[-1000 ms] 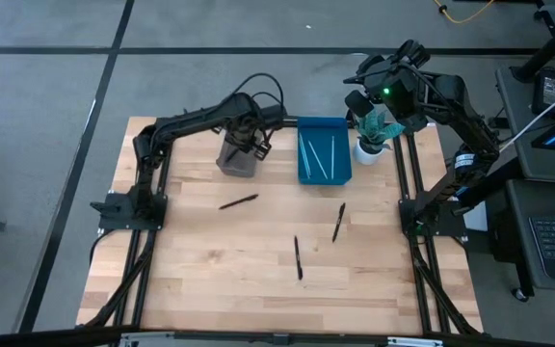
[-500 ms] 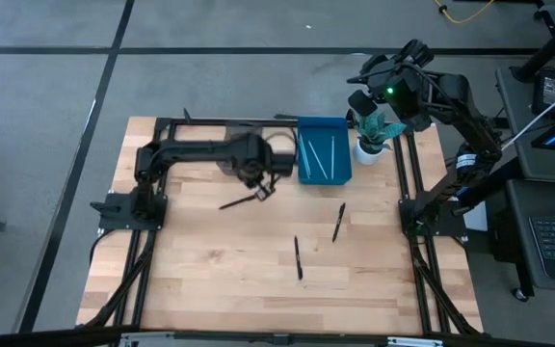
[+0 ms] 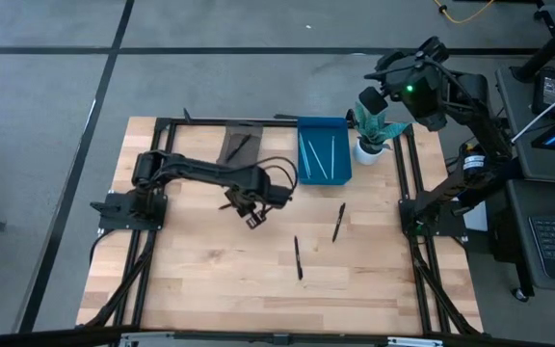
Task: Sort pens & pencils
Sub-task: Put the top left black pen into the gray bin, then put the bottom black pen into the gray bin
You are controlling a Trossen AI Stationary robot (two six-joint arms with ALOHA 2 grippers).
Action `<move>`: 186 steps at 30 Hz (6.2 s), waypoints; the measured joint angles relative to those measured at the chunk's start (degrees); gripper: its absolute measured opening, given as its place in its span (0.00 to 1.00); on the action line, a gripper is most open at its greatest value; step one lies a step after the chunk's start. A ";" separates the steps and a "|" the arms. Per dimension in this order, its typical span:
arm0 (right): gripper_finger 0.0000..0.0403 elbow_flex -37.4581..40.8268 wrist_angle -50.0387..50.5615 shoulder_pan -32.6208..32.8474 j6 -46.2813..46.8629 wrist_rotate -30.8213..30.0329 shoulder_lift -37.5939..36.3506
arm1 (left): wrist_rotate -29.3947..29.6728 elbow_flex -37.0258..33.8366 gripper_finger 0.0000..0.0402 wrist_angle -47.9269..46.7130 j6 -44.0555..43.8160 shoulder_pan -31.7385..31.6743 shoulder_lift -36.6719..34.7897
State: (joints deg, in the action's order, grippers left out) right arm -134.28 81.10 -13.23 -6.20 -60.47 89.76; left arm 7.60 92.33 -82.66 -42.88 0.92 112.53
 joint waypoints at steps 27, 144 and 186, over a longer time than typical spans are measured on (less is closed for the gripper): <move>0.19 0.02 -2.29 0.00 1.59 1.04 0.02 | 2.26 -15.34 0.27 17.57 10.71 -1.30 0.02; 0.19 0.04 -5.03 0.02 1.18 2.14 0.07 | 7.43 14.52 0.12 -6.18 20.88 -28.07 -0.16; 0.19 0.04 -5.03 0.02 0.87 2.07 0.07 | 3.72 14.45 0.10 1.02 28.20 -34.29 7.95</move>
State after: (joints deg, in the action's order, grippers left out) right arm -134.23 76.07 -13.22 -5.33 -58.40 89.82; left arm 11.32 106.78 -81.64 -14.68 -33.37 120.48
